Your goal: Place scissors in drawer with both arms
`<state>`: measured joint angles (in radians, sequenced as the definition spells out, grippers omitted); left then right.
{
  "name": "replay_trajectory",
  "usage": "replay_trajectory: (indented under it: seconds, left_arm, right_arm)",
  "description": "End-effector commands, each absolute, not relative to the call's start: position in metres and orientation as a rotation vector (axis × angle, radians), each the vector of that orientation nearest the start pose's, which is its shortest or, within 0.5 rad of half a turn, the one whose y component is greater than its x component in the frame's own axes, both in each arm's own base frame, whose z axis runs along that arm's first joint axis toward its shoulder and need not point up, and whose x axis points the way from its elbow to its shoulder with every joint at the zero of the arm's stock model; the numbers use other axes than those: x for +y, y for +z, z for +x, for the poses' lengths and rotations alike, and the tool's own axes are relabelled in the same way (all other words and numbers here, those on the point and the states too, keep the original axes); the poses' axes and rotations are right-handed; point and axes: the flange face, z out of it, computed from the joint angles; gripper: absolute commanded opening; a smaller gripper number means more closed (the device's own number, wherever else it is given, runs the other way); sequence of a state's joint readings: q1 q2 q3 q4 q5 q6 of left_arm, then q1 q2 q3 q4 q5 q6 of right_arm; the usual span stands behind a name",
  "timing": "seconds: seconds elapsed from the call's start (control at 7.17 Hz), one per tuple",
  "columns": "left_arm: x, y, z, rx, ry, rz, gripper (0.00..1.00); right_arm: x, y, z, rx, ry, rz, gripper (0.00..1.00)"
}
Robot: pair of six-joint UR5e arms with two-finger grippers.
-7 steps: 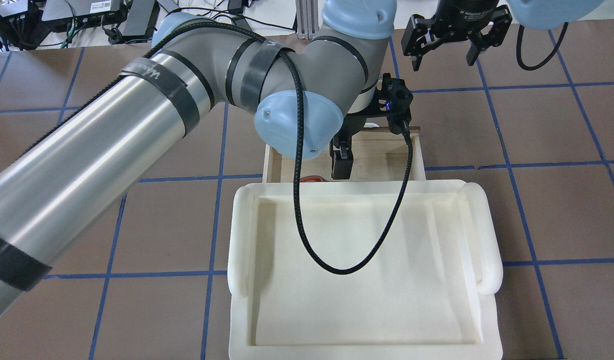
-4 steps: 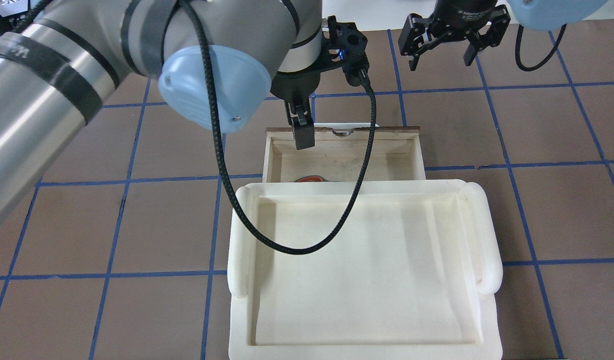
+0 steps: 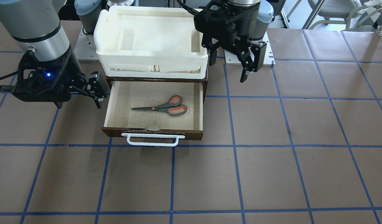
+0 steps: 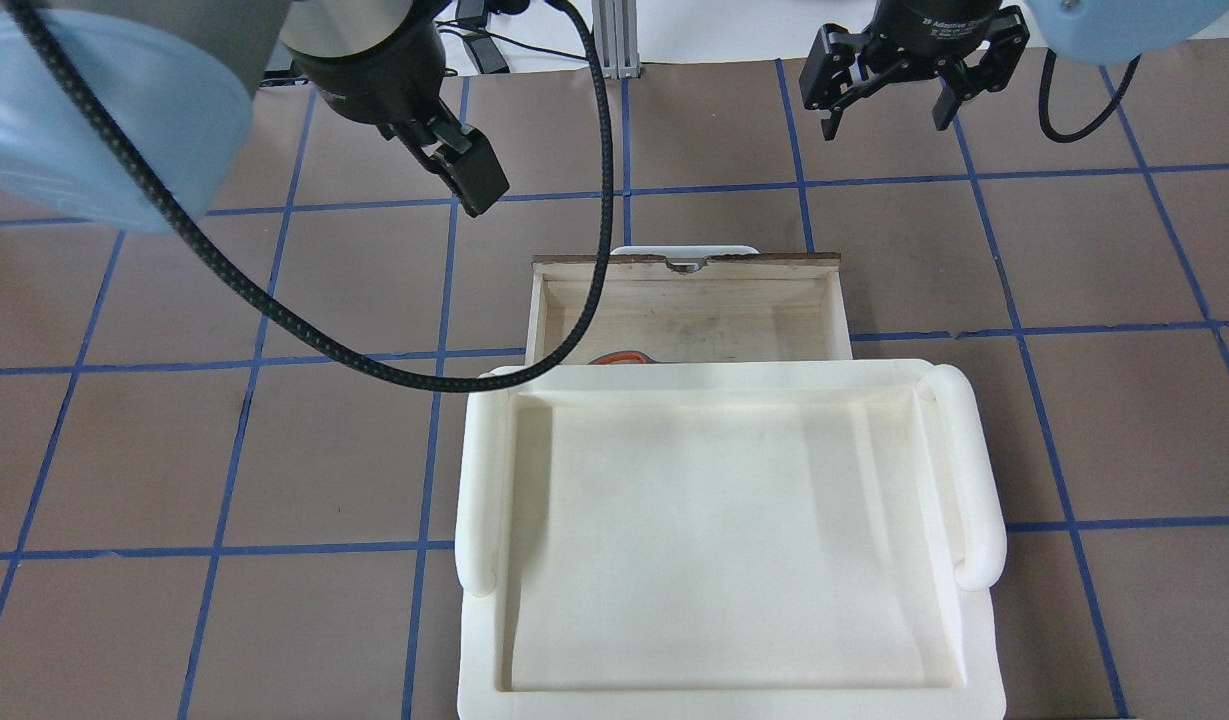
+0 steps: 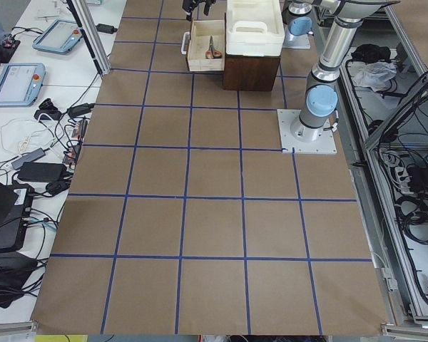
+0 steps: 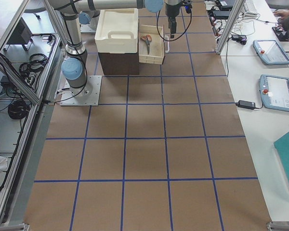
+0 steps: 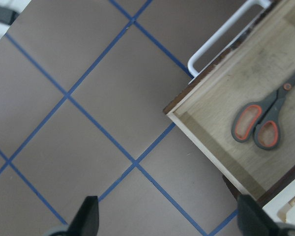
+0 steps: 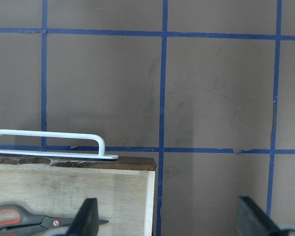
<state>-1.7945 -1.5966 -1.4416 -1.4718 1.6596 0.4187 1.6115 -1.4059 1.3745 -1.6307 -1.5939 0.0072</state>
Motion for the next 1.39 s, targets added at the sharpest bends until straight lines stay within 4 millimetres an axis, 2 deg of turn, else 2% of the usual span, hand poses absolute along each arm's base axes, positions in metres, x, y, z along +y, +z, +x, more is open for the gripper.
replay_trajectory:
  seconds: [0.0, 0.14, 0.28, 0.42, 0.7, 0.84, 1.25]
  left_arm:
    - [-0.475, 0.553, -0.211, 2.98, -0.324, 0.353, 1.0]
    - [-0.481, 0.548, -0.199, 3.007, -0.317, 0.143, 1.0]
    - [-0.484, 0.537, -0.189, 3.037, -0.279, -0.023, 1.0]
    - [-0.481, 0.523, -0.188, 3.075, -0.188, -0.053, 1.0]
    - [-0.47, 0.524, -0.185, 3.079, -0.103, -0.095, 1.0]
    - [-0.469, 0.52, -0.186, 3.076, -0.087, -0.172, 1.0]
    - [-0.469, 0.517, -0.187, 3.073, -0.078, -0.172, 1.0]
  right_arm:
    - [-0.557, 0.505, 0.154, 3.159, -0.142, -0.047, 1.0]
    - [-0.55, 0.495, 0.154, 3.164, -0.11, -0.057, 1.0]
    - [-0.545, 0.499, 0.153, 3.166, -0.127, -0.071, 1.0]
    - [-0.545, 0.498, 0.153, 3.168, -0.122, -0.071, 1.0]
    - [-0.545, 0.498, 0.153, 3.17, -0.135, -0.076, 1.0]
    - [-0.545, 0.498, 0.152, 3.172, -0.132, -0.076, 1.0]
    - [-0.545, 0.499, 0.153, 3.168, -0.137, -0.076, 1.0]
